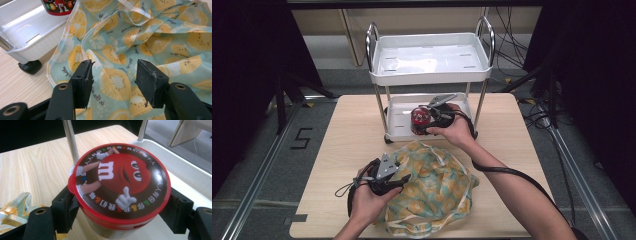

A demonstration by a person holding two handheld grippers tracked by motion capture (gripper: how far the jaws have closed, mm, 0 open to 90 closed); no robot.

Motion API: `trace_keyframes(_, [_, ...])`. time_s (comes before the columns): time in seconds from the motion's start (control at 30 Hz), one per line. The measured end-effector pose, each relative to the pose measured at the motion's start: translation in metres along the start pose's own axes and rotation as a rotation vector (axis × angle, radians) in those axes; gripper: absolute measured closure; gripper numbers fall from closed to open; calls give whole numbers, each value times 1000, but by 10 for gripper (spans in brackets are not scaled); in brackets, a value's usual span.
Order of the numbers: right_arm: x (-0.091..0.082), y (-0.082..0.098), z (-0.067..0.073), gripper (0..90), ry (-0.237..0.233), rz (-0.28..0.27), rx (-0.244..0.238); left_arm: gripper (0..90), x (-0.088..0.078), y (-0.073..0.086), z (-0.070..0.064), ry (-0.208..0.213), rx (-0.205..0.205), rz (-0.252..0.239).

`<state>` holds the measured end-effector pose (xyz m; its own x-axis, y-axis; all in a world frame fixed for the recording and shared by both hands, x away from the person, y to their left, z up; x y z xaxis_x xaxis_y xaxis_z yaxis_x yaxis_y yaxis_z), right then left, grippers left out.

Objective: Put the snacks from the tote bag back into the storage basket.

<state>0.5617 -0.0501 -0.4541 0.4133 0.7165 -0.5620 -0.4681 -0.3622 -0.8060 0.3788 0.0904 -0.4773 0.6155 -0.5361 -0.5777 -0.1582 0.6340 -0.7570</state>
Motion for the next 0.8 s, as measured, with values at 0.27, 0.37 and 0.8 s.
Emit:
trace_keyframes(0.27, [5, 2, -7, 264, 13, 13, 4, 464, 1, 1, -2, -3, -15, 2])
trace_keyframes(0.37, [5, 2, -10, 264, 21, 9, 10, 464, 1, 1, -1, -1, -2, 2])
trace_keyframes(0.8, [8, 3, -19, 263, 39, 21, -18, 464, 2, 1, -2, 6, 1, -3])
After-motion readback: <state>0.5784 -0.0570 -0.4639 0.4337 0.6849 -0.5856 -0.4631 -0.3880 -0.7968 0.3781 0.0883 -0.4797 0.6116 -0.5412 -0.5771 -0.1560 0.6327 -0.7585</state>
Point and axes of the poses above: each handheld gripper's, and its own axes: x roughly forward along the jaws, y roughly out of its underside, z roughly to its left, the point moved 6 cm from there along x, roughly forward along the jaws, and after that the axes turned 12 degrees about x, right-handed, at the moved point
